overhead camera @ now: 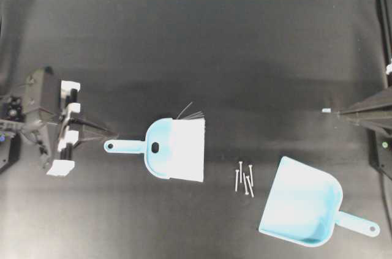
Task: Hold the dustpan with a person, while the left arm uses a hand brush to gather the screws into the dustpan.
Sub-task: 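Move the left gripper to the blue brush handle and close on it, then lift the brush with the left gripper and swing it toward the screws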
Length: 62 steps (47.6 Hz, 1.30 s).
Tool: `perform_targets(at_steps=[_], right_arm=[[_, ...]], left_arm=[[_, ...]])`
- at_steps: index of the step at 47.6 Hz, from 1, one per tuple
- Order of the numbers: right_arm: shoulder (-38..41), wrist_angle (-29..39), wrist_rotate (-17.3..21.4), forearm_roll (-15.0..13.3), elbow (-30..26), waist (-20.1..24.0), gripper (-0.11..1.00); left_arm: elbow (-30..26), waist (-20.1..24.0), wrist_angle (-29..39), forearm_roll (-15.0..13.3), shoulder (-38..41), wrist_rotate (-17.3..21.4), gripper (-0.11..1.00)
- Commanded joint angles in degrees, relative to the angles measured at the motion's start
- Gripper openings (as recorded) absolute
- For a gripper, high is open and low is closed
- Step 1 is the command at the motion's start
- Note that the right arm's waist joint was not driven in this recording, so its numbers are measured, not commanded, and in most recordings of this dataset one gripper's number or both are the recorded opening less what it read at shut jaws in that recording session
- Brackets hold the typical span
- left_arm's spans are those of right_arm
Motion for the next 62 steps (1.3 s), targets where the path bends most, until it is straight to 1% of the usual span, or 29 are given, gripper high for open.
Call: perform_targets(at_steps=[1,8,15,17,19,23,26,29,30,31,34,36,42,53,62], right_arm=[[-0.35,-0.26,0.53,0.18,0.35,0.00,0.00],[-0.53,-0.26,0.44,0.18,0.88,-0.09,0.00],[-0.53,-0.26,0.53,0.18,1.32,-0.09,0.00],[-0.53,-0.26,0.53,0.18,1.41,0.00,0.00],[-0.53,-0.26,0.53,0.18,1.49,0.00,0.00],[-0.62,-0.35,0.53,0.18,1.67,0.00,0.00],[-0.62,-0.35,0.53,0.18,1.67,0.00,0.00],[-0.79,-0.35,0.62,0.26,1.76,0.00,0.00],[-0.79,-0.44,0.62,0.26,1.85,0.00,0.00],[-0.79,-0.35,0.62,0.44,1.93,0.00,0.00],[-0.88,-0.35,0.62,0.53,2.20,0.00,0.00],[-0.88,-0.35,0.62,0.62,2.20,0.00,0.00],[-1.05,-0.35,0.62,0.70,2.37,0.00,0.00],[-1.49,-0.35,0.62,0.70,2.55,0.00,0.00],[-1.85,-0.35,0.62,0.70,3.08,-0.09,0.00]], left_arm=[[1.41,-0.09,-4.48,0.18,1.41,0.18,0.00],[3.34,-0.26,-8.35,0.18,3.69,-0.09,0.00],[3.60,-0.26,-11.25,0.18,7.56,1.05,0.02],[3.60,-0.26,-12.48,0.18,8.70,1.49,0.09],[3.60,-0.26,-14.15,0.18,10.28,1.76,0.20],[3.52,-0.26,-17.49,0.26,14.15,2.55,0.50],[3.25,-0.26,-20.21,0.26,17.49,3.08,0.68],[2.81,-0.18,-22.76,0.26,20.39,3.43,0.83],[2.64,-0.18,-23.64,0.26,21.45,3.60,0.86],[2.37,-0.18,-24.61,0.18,22.32,3.78,0.87],[1.76,-0.18,-27.77,0.18,25.66,4.31,0.85],[1.32,-0.18,-29.53,0.18,27.33,4.57,0.85],[-0.09,-0.79,-32.70,0.18,32.17,4.83,0.88],[-3.52,-2.29,-32.61,0.26,39.46,4.92,0.87],[-4.48,-1.76,-29.62,0.18,40.87,5.01,0.87]])
